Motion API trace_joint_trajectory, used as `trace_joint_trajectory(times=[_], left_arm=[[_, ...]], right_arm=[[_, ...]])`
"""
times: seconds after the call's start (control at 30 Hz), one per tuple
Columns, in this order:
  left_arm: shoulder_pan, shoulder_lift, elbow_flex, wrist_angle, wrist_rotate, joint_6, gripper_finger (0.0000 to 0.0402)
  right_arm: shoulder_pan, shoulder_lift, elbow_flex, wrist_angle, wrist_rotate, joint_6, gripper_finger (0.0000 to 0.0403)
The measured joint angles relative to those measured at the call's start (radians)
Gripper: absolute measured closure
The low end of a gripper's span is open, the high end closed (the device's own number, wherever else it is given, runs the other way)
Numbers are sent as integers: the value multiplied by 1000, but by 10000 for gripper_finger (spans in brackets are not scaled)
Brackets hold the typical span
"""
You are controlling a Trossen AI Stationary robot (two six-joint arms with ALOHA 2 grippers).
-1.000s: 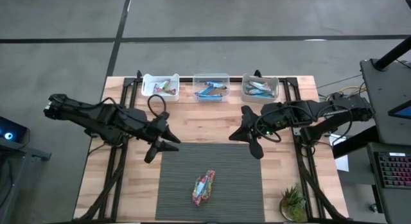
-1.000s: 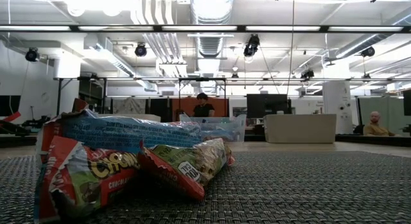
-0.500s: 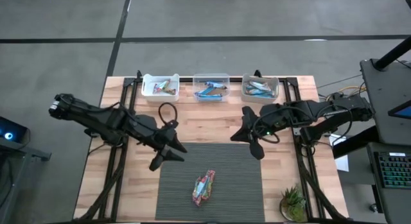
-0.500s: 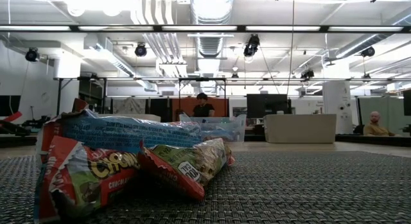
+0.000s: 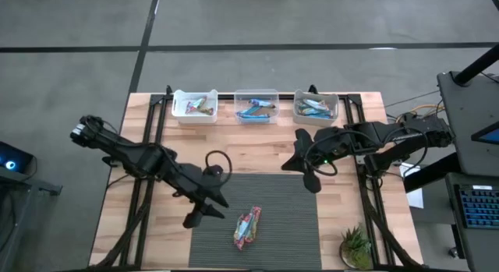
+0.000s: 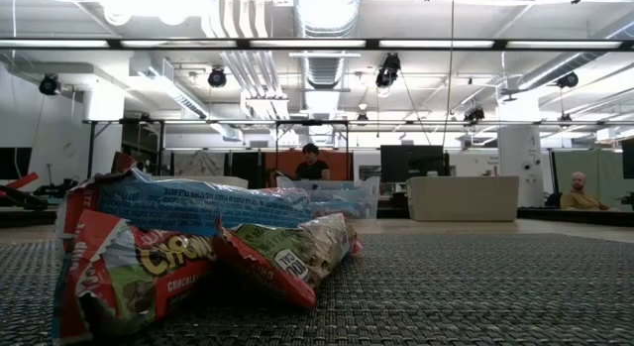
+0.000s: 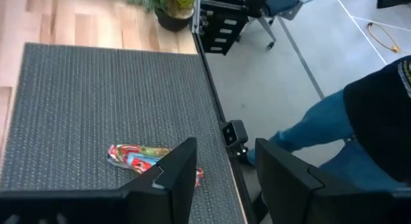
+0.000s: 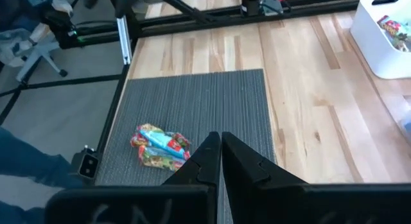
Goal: Pick and place Granola Bars by type
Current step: Put the red granola bar into the white bin
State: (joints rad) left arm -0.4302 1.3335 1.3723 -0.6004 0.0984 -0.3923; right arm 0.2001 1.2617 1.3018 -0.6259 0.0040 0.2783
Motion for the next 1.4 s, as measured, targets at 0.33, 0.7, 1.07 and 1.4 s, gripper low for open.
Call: trace_joint_trajectory(times=[0.33,0.7,1.07,1.4], left_arm=[[-12,139,55,-3,-1,73,261],[-12,246,65,-3,-13,434,262],[-12,319,63,-7,-121,856,262],[-12,352,63,-14,-261,903,262]], right_arm=[[0,0,0,-57,2,-2,394],[0,1,0,-59,2,-1,394],[0,1,0,-59,-1,62,394],[0,1,0,-59,-1,81,394]])
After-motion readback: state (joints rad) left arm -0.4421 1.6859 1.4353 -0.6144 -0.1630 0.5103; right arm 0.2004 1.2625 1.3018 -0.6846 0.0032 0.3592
